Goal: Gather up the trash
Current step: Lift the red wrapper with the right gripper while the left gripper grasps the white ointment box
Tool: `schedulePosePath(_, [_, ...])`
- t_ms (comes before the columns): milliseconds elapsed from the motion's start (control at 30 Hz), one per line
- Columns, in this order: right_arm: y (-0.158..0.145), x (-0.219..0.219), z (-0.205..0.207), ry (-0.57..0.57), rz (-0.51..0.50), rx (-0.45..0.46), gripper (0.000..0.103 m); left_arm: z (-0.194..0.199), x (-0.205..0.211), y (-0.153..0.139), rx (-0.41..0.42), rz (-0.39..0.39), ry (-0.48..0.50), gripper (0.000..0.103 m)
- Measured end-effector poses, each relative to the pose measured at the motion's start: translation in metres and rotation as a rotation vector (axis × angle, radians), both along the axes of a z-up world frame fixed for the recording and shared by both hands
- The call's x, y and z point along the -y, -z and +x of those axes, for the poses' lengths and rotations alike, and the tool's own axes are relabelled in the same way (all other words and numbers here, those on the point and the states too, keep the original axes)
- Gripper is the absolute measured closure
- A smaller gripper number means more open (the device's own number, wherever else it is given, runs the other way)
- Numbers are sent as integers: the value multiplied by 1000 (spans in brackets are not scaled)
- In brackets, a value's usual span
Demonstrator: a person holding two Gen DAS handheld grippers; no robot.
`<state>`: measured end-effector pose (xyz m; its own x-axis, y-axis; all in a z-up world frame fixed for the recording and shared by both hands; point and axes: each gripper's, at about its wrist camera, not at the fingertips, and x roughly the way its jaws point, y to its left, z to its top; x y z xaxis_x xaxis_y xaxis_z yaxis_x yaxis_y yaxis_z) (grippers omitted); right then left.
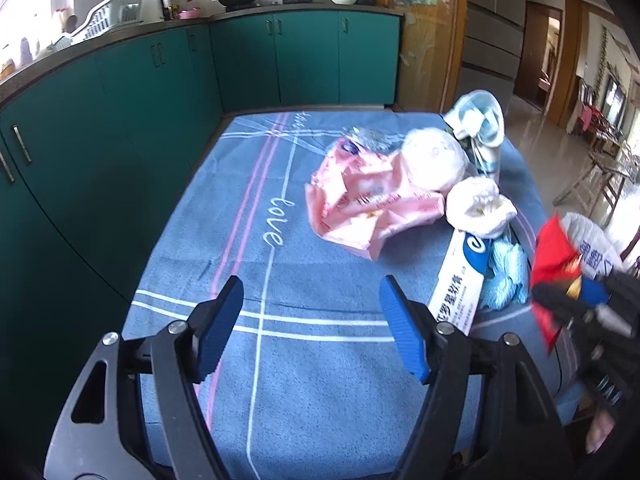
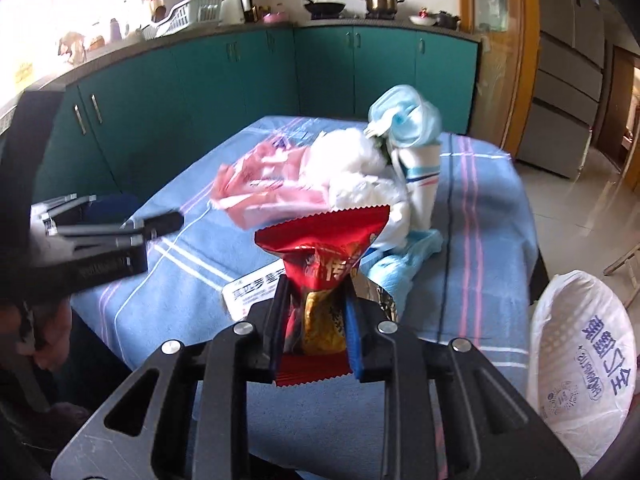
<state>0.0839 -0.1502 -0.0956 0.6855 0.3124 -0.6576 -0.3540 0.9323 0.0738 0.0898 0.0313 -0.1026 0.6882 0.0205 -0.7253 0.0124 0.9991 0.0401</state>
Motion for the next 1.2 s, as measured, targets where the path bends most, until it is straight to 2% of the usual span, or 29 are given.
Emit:
schedulePosePath(233, [-9,30,3,98,16,20,77,-4,26,10,-37,-8,136,30])
schedulePosePath(500, [-16,85,-2,278,39,35,77,3,58,22,-73,-40,289,30])
schedulePosePath(700, [-17,109,-7,352,59,31,77,25,92,38,-105,36,375,30])
schedulePosePath(733, [-17,112,-8,358,62,29,77,29,94,42,-122,36,385,32])
schedulePosePath(833, [-15,115,-10,371,61,25,77,37,95,56,-205,-10,413,51])
schedulePosePath(933, [-12,118,-11,380,63,17,77,33,92,57,-208,-35,417,62])
schedulePosePath(1100, [-11,123,-10,396,68,20,77,5,82,47,-157,8,419,62])
schedulePosePath(1200, [-14,132,-11,427,68,34,77,-17,64,32,-108,5,404,62])
